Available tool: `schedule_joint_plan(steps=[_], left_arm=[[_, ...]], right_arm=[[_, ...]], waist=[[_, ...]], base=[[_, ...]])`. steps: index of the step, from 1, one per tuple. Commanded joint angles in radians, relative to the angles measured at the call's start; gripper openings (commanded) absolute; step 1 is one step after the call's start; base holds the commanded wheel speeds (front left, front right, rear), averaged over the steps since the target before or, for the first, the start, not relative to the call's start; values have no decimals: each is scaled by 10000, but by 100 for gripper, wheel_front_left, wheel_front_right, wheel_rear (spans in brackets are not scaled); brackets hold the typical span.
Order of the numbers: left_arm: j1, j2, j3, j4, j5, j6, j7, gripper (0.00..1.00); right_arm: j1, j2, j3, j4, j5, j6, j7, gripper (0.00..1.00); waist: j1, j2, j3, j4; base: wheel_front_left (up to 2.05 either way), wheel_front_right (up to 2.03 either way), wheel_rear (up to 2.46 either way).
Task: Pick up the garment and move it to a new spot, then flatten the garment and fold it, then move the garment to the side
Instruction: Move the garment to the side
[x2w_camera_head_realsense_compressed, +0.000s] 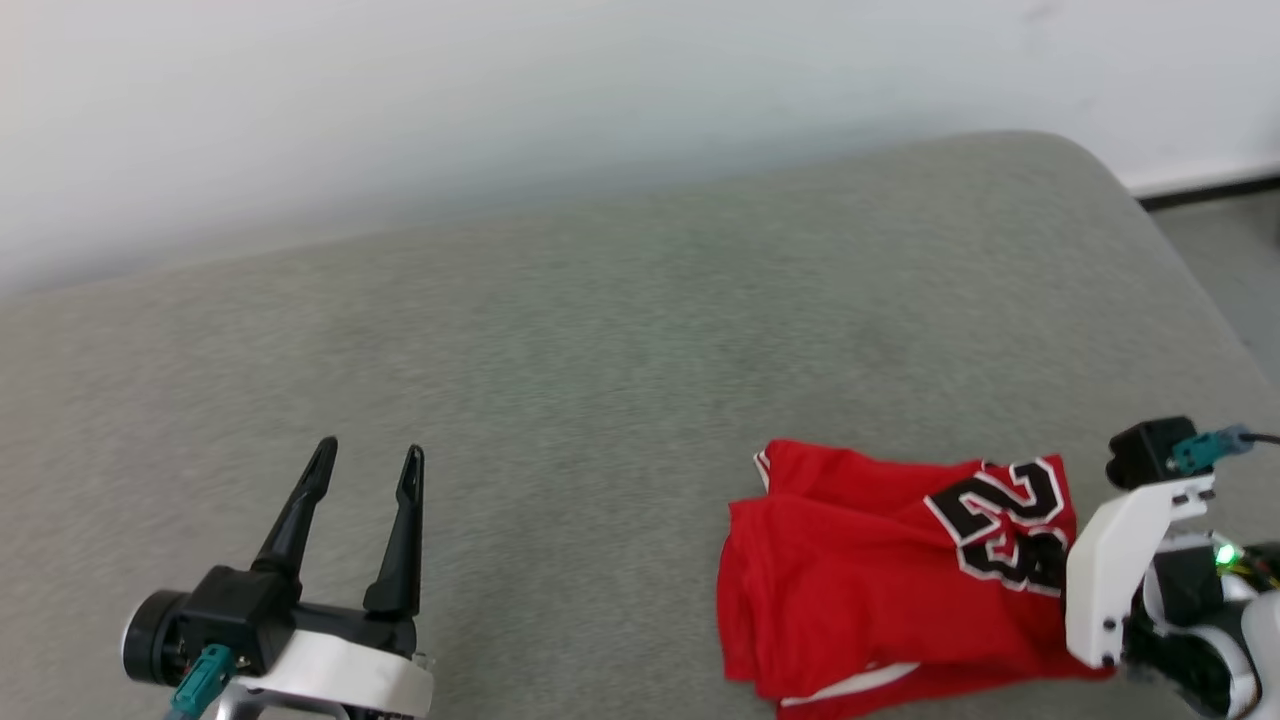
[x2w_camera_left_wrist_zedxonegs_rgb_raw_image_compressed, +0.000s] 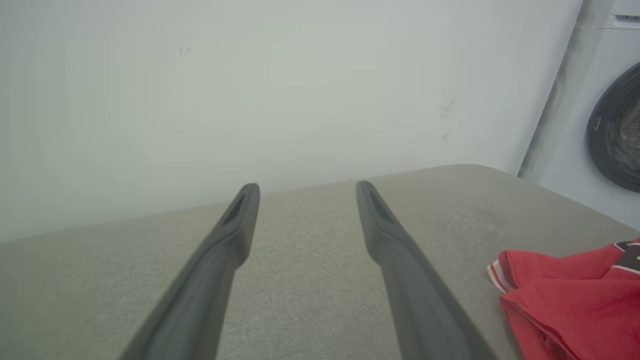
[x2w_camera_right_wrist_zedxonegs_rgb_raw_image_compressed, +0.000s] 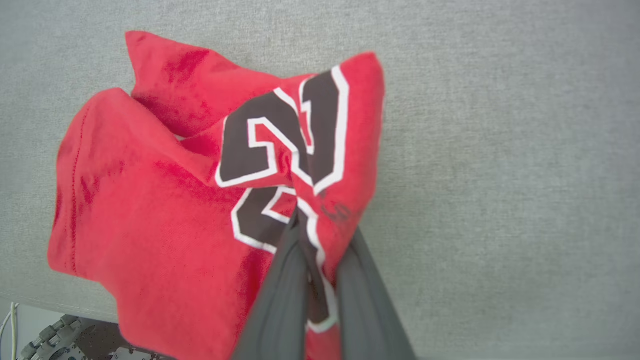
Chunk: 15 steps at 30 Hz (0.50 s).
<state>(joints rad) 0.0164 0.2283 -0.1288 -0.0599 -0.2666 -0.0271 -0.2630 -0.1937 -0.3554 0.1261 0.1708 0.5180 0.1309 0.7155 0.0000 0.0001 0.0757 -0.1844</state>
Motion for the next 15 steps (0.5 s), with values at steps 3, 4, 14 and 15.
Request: schedule_joint_plan(steps=[3,4,14,15], left_arm=[[-378,170,-81,-287,130,-118,2,100],[-466,224,-107,-391,174,-156,38,100],[-1526,887,-239,-1473,318,-480,617,100],[-1629,1000,-233,-1622,348,-513,720,100]], right_arm=[[-747,198,-129,336,-475,-4,-468,0],[-955,234,-157,481,-598,-5,-608,0],[-2886,251,-1114,1917,-2107,-5,-2204,0],[-3126,220,-1284,2047,-2260,-5,-2374,0]], waist=[[0,-1,789,-1417],[0,-1,974,-1594],[0,-1,2941,-2439],[0,-1,3178,-2468]], base=[[0,0,0],[0,0,0],[0,0,0],[0,0,0]])
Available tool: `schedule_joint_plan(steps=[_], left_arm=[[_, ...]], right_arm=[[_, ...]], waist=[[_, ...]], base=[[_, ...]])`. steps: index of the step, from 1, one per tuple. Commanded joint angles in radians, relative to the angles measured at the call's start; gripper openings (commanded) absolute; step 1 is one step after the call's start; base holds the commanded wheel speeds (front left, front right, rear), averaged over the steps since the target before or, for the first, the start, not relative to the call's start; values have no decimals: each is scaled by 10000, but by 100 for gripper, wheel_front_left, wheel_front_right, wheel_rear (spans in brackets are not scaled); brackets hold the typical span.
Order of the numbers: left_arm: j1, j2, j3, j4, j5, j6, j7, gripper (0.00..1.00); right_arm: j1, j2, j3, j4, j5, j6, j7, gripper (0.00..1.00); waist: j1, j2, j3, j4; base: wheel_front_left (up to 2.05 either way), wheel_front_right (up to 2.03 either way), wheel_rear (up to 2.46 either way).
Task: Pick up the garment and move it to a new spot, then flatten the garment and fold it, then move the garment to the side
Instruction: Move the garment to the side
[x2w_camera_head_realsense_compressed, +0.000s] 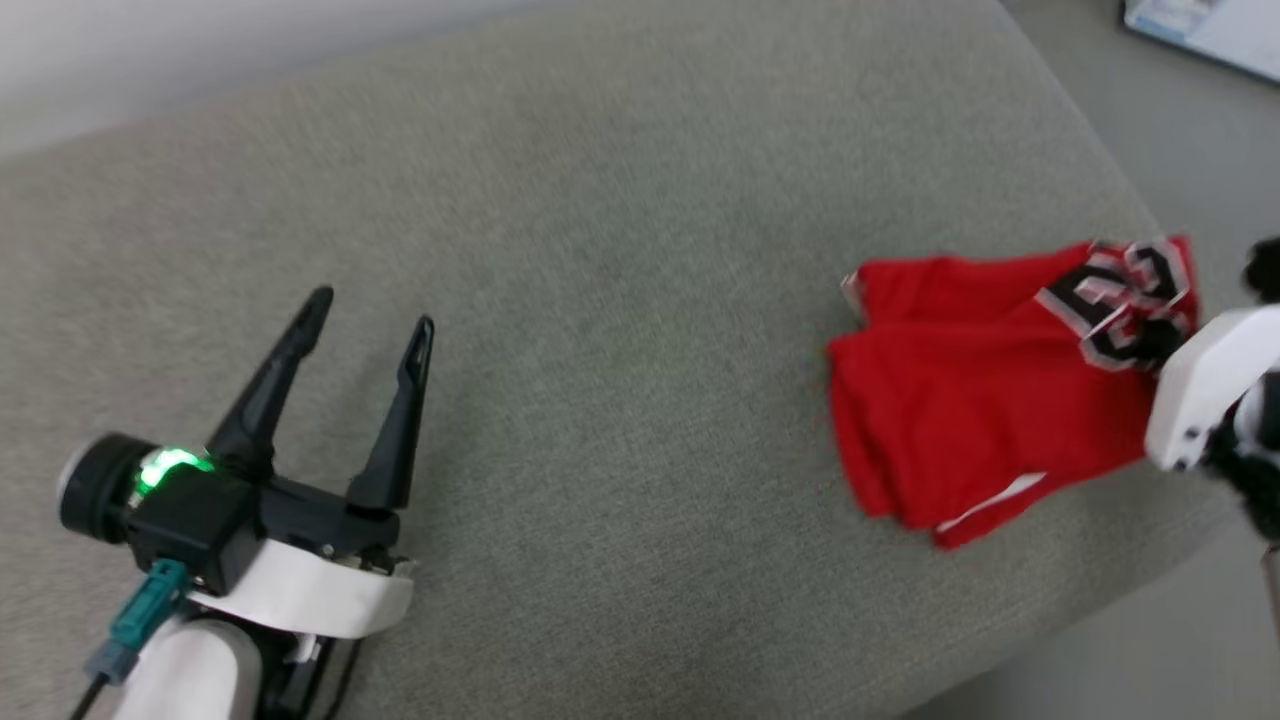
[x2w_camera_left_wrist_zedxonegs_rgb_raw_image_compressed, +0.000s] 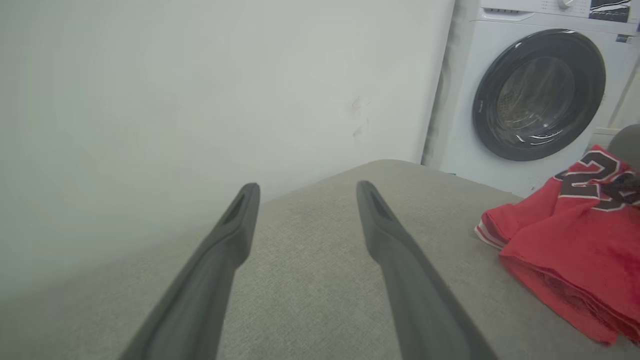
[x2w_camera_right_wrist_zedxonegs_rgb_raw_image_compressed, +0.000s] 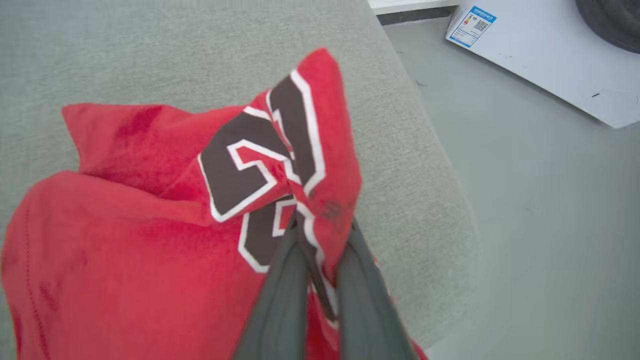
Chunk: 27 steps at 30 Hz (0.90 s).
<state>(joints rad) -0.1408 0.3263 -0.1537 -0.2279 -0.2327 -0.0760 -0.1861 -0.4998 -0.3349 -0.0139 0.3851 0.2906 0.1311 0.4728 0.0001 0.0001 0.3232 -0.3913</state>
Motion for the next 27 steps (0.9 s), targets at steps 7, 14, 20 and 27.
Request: schedule_joint_plan(steps=[7,14,20,27], left_arm=[[-788,543,-30,-799,156,-176,343,100],[-1224,814,-170,-1204,107,-274,563,100],[-1344,877,-195,-1110,5,-272,497,100],[-1133,703,-251,-771,-103,-157,230,100]], right_arm=[[-1371,-193,-1512,636,-862,-7,-931,0],[-1875,195,-2816,1313,-1903,-7,-1606,6],[-2085,481,-3421,2031,-2877,-9,-2693,100],[-2099,510,-3995,2045,-4180,-7,-4379,100]], waist=[[-1,-1,1955,-250],[-1,-1,2622,58],[-1,-1,2764,276],[-1,-1,2238,430]], base=[[0,0,0],[0,0,0],[0,0,0],[0,0,0]])
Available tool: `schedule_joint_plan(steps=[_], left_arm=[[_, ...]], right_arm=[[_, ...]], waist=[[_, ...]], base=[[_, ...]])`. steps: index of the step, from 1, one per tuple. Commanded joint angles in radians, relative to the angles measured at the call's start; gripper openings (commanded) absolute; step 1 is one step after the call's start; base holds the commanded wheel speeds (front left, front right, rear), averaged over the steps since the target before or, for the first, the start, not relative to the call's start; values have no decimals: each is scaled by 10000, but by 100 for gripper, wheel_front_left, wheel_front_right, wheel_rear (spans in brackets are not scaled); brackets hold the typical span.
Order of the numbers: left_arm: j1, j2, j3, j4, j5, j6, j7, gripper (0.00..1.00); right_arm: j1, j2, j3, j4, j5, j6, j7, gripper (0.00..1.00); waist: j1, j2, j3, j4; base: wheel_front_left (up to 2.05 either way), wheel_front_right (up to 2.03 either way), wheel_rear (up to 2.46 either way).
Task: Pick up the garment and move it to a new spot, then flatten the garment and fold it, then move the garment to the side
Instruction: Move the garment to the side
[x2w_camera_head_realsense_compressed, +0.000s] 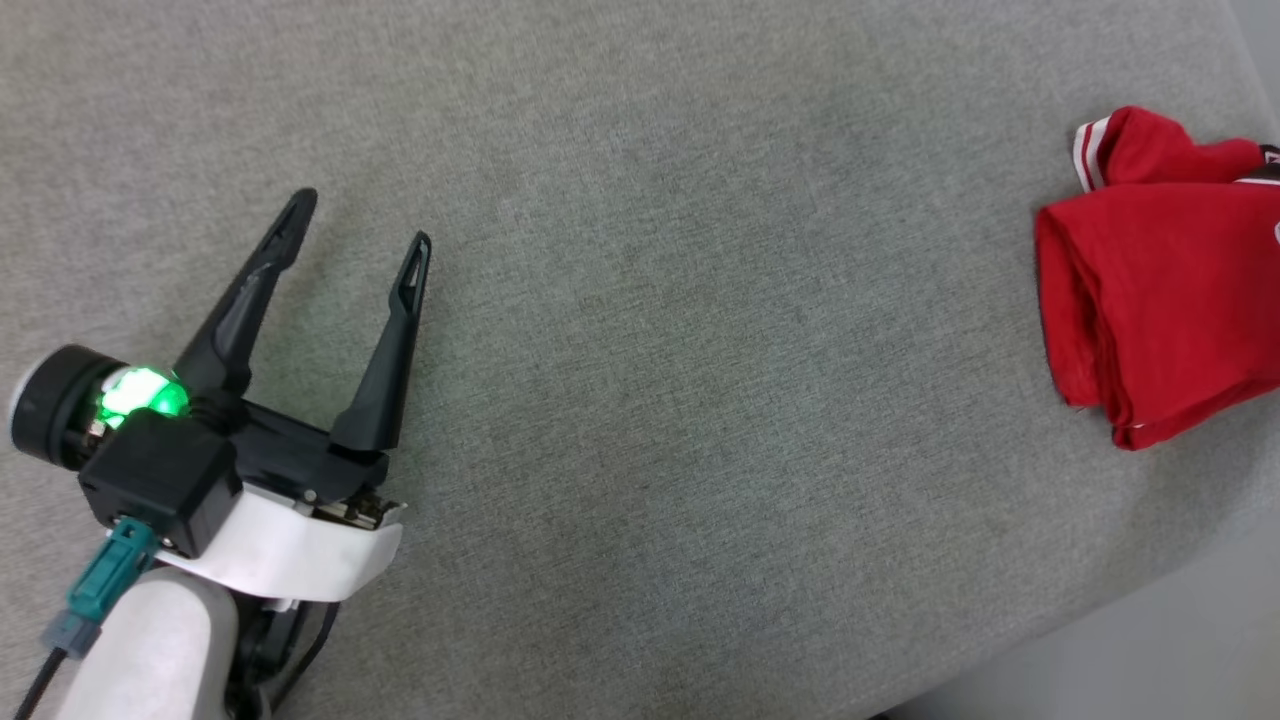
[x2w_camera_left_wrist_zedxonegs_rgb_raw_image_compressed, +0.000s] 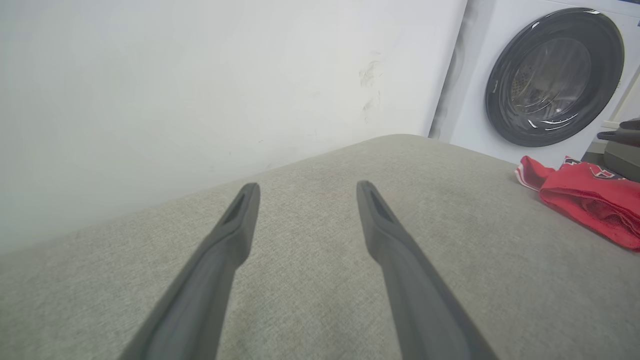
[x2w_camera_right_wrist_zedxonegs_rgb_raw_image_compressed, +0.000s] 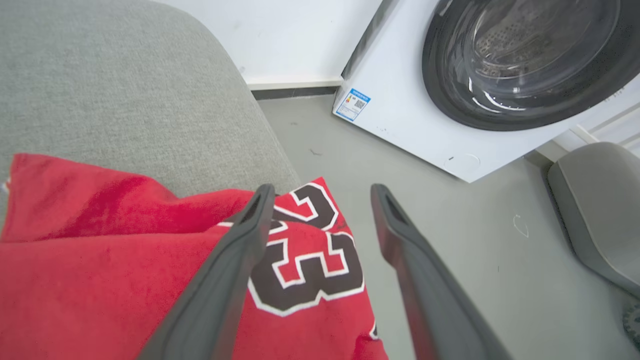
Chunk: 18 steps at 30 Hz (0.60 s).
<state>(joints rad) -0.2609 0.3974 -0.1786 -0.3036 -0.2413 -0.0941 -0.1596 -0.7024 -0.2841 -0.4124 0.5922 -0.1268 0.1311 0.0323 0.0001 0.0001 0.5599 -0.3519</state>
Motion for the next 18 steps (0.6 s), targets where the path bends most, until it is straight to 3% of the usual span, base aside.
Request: schedule_joint_plan(steps=[1,10,18], left_arm=[[110,-68,-26,49,-36,56,-81,100],[697,-749,-239,976,-217,475,-586,100],[1440,-1316,-181,1731,-448,912,-878,100]], right_arm=[[14,1,18,-84,-134,-7,-230,100],[1613,189,623,-1078,-189,-7,-1705,100],[3536,645,1299,-2749,441,-7,-1664,100]], waist=[[-1,-1,-258,58],[-1,-1,-1862,513],[-1,-1,-3174,1253]], base=[[0,0,0],[0,0,0],[0,0,0]])
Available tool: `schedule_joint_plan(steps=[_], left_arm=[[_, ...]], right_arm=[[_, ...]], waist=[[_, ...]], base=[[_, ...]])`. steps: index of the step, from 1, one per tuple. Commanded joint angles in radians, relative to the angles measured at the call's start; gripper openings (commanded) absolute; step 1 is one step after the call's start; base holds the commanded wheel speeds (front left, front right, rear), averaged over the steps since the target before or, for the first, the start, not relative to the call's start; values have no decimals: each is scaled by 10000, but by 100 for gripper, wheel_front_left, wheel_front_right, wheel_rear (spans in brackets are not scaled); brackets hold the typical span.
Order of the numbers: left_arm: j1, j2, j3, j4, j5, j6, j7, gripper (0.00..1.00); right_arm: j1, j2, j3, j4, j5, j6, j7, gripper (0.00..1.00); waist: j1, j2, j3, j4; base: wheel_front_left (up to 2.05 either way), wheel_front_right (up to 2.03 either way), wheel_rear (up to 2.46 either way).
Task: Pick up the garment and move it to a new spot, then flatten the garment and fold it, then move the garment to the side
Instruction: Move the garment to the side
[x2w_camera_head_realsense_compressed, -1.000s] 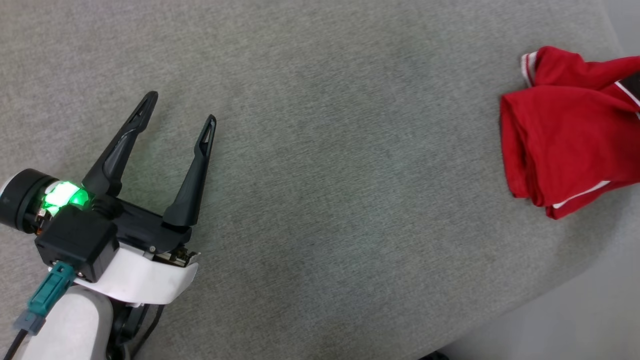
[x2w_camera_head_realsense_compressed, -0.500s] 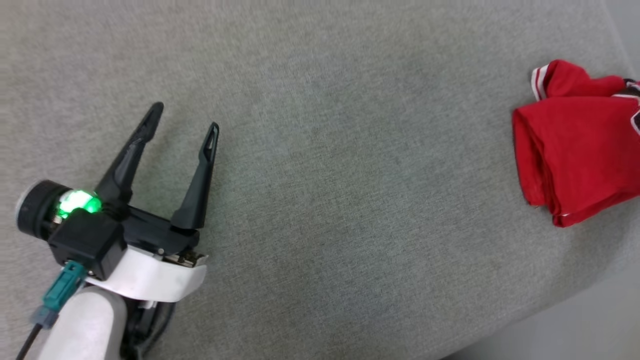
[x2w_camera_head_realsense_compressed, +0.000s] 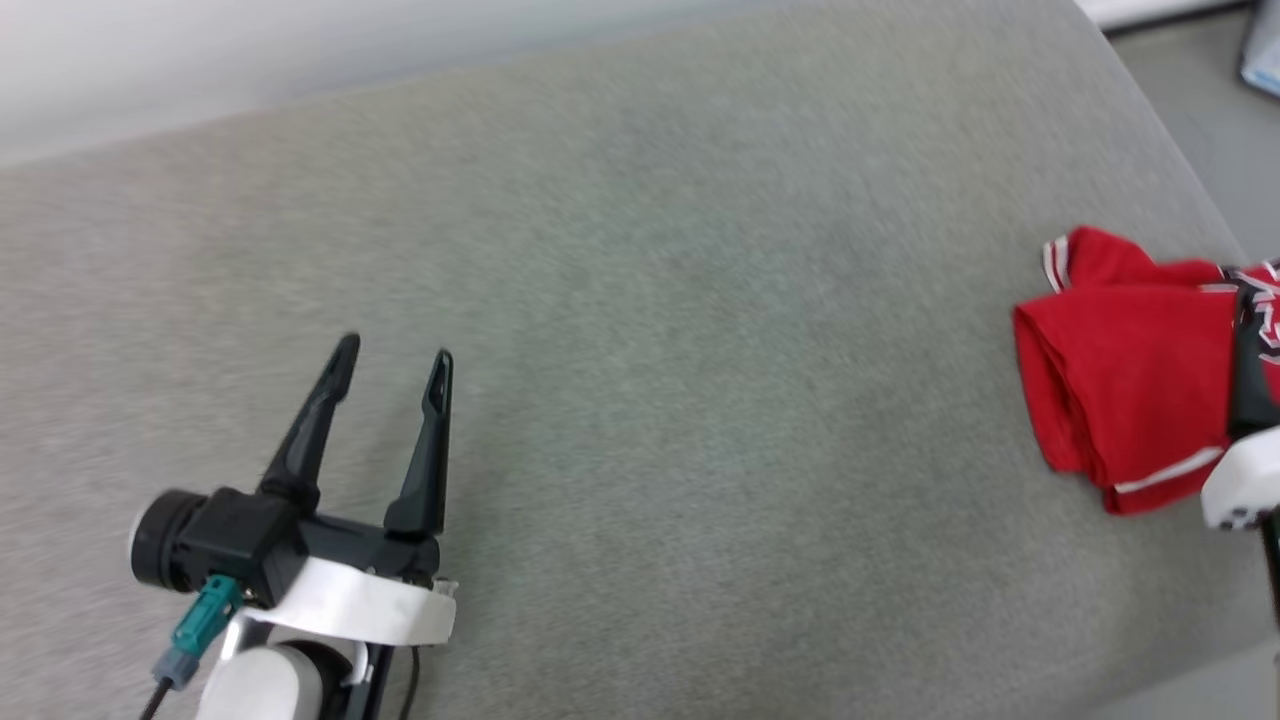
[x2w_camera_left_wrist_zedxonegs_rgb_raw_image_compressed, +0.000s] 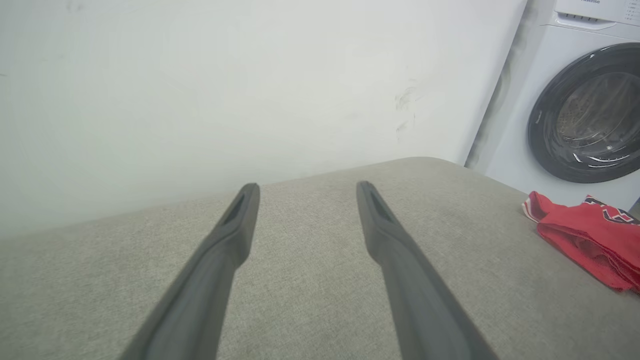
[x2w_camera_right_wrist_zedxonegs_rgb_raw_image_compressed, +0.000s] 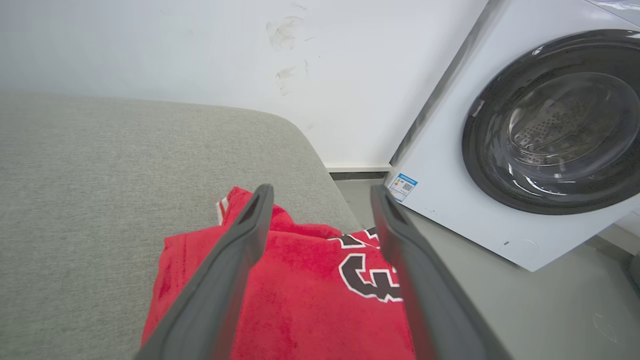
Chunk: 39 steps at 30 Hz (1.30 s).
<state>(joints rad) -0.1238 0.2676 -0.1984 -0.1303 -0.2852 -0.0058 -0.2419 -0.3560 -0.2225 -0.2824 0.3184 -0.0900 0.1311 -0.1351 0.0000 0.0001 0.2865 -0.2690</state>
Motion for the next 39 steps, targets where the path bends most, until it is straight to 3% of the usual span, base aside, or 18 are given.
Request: schedule_joint_plan(steps=[1,9,19,39], left_arm=[[147,-80,25,73,-33,67,-83,100],[598,-421,108,635,-187,260,-179,100],[1250,-398,554,1222,-99,532,-236,100],[2532,-371,615,1528,149,579,-240,100]], right_arm=[[286,111,61,-226,162,-7,63,100],[1535,566,966,-1602,792,-7,436,100],[2415,1121,2186,-2665,1319,-7,654,100],[4979,1686,2550,-4512,1784,-7,1054,100]], waist=[[0,-1,-574,550],[0,-1,-1332,1686],[0,-1,-2240,2733],[0,-1,-3310,2772]], base=[[0,0,0],[0,0,0],[0,0,0],[0,0,0]])
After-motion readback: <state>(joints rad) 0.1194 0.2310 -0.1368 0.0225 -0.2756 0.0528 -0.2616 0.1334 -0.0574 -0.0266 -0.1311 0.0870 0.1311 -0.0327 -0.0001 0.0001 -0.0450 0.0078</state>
